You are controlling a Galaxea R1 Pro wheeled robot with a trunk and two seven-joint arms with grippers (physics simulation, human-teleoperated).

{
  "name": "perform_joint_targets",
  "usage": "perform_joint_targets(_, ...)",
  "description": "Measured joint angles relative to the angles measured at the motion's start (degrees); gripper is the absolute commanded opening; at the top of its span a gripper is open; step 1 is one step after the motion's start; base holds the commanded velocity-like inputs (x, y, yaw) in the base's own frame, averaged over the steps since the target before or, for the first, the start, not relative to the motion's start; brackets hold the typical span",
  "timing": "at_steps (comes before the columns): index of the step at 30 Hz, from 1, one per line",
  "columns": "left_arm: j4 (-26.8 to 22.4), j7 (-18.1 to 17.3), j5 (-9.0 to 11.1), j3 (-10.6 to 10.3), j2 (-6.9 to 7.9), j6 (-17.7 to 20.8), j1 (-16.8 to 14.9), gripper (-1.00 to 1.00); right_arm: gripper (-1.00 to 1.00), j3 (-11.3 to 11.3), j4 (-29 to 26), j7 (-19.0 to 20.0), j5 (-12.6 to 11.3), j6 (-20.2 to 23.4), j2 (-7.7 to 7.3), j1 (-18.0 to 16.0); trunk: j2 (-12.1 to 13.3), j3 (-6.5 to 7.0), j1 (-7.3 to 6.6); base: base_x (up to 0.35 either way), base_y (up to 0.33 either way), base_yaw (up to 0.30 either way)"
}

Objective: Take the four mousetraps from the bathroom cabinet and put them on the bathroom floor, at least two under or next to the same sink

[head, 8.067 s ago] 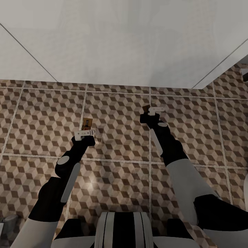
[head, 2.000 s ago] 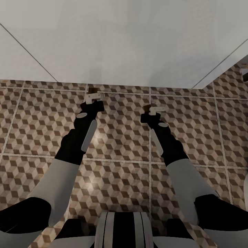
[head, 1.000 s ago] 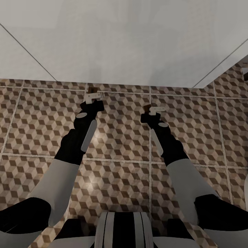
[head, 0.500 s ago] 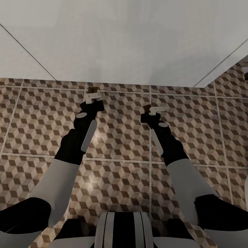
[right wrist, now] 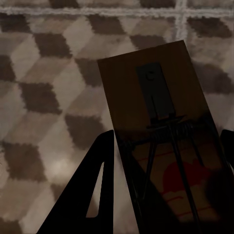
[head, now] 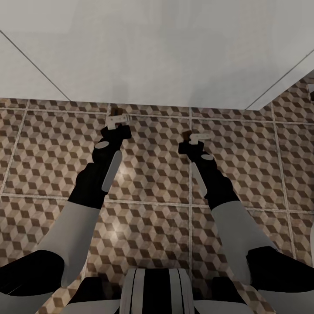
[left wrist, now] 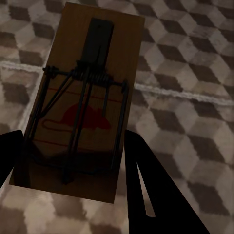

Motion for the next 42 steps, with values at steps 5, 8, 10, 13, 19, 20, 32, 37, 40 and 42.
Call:
perform_joint_targets(5, -0.3, 0.0, 0.0, 0.0, 0.0, 0.0, 0.0, -1.0, -1.0, -0.1, -0.2, 0.0, 0.0, -0.5, 0.0, 0.0, 0.0, 0.0, 0.0, 0.0, 0.0, 0.0)
perform_joint_targets(8, -0.4, 0.0, 0.0, 0.0, 0.0, 0.0, 0.0, -1.0, -1.0, -0.2, -0.2, 0.0, 0.1, -0.5, 0.0, 0.0, 0.0, 0.0, 0.0, 0.0, 0.0, 0.0)
perform_joint_targets(10, -0.4, 0.0, 0.0, 0.0, 0.0, 0.0, 0.0, -1.0, -1.0, -0.2, -0.2, 0.0, 0.1, -0.5, 0.0, 0.0, 0.0, 0.0, 0.0, 0.0, 0.0, 0.0)
perform_joint_targets(13, -0.4, 0.0, 0.0, 0.0, 0.0, 0.0, 0.0, -1.0, -1.0, -0.2, -0.2, -0.1, 0.1, -0.5, -0.01, -0.1, 0.0, 0.0, 0.0, 0.0, 0.0, 0.0)
perform_joint_targets(19, -0.4, 0.0, 0.0, 0.0, 0.0, 0.0, 0.0, -1.0, -1.0, -0.2, 2.0, -0.1, 0.1, -0.3, 0.0, -2.0, 0.0, 0.0, 0.0, 0.0, 0.0, 0.0)
perform_joint_targets(20, -0.4, 0.0, 0.0, -0.1, 0.0, 0.0, 0.0, -1.0, -1.0, -0.2, 3.5, -0.1, 0.1, -0.4, 0.0, -2.8, 0.0, 0.0, 0.0, 0.0, 0.0, 0.0)
perform_joint_targets(32, -0.4, 0.0, 0.0, -0.1, 0.0, 0.0, 0.0, -1.0, -1.0, -0.2, 15.3, 0.0, 0.0, -4.2, -0.76, -8.8, 0.0, 0.0, 0.0, 0.0, 0.0, 0.0)
perform_joint_targets(37, -0.4, 0.0, 0.0, -0.1, 0.0, 0.0, 0.0, -1.0, -1.0, -0.1, 15.6, 0.1, -0.1, -6.7, -0.78, -8.9, 0.0, 0.0, 0.0, 0.0, 0.0, 0.0)
perform_joint_targets(40, -0.4, 0.0, 0.0, -0.1, 0.0, 0.0, 0.0, -1.0, -1.0, 0.0, 15.6, 0.1, -0.1, -7.2, -0.78, -9.0, 0.0, 0.0, 0.0, 0.0, 0.0, 0.0)
perform_joint_targets(42, -0.4, 0.0, 0.0, -0.1, 0.0, 0.0, 0.0, -1.0, -1.0, 0.0, 15.6, 0.1, -0.1, -7.3, -0.78, -9.0, 0.0, 0.0, 0.0, 0.0, 0.0, 0.0)
